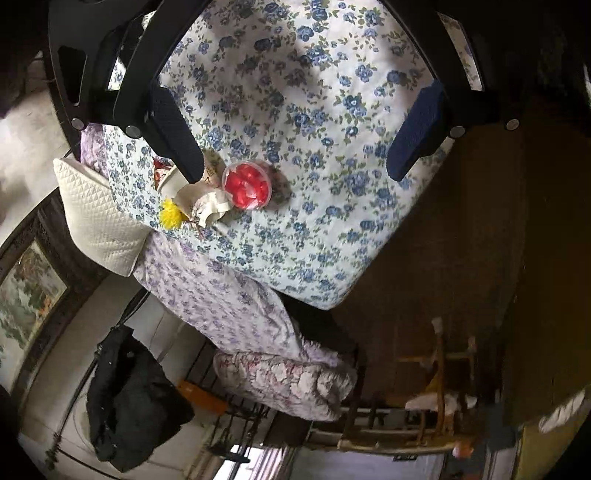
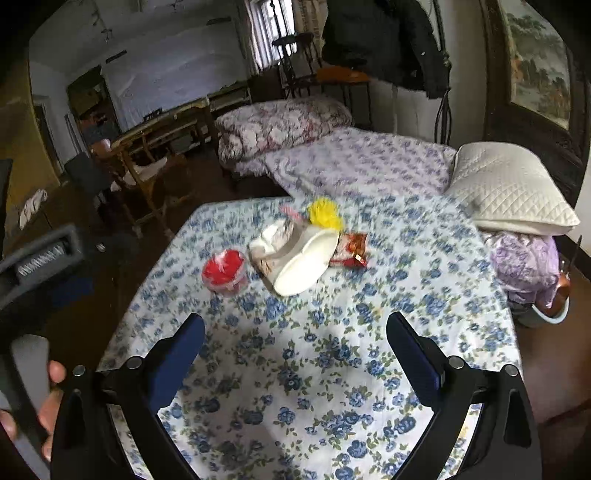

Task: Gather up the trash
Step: 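Grasp the white paper cup with the right tool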

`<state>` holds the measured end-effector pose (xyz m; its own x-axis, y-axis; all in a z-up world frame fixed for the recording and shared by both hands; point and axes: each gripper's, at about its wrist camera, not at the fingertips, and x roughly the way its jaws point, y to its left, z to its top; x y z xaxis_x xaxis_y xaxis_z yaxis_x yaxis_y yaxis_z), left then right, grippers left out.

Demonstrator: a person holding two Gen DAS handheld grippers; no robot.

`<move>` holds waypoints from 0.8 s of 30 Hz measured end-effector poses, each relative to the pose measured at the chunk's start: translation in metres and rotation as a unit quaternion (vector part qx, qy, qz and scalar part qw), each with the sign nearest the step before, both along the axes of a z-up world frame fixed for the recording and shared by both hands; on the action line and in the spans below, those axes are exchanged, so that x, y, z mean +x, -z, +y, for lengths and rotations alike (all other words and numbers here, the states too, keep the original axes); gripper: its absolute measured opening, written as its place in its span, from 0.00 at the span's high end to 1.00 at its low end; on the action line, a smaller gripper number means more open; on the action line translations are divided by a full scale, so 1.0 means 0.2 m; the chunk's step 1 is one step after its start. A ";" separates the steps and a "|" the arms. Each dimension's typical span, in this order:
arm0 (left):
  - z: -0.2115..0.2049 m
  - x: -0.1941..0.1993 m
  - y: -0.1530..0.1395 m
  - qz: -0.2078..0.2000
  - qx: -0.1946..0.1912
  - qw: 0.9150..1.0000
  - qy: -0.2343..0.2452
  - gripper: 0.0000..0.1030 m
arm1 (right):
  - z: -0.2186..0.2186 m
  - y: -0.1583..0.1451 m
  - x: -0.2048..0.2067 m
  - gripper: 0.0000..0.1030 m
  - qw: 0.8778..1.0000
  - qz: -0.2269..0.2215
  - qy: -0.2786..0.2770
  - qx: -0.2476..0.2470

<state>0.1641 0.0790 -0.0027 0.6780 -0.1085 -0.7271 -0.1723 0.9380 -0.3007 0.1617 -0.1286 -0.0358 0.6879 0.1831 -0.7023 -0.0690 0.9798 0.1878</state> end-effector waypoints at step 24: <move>0.09 0.05 0.04 0.000 0.008 1.000 -0.029 0.07 | -0.03 0.33 0.64 0.84 0.981 0.094 0.003 0.170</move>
<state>0.1742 0.0979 -0.0114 0.6825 -0.0566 -0.7287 -0.2276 0.9310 -0.2855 0.2905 -0.1344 -0.1012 0.5540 0.4242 -0.7163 0.0043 0.8590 0.5120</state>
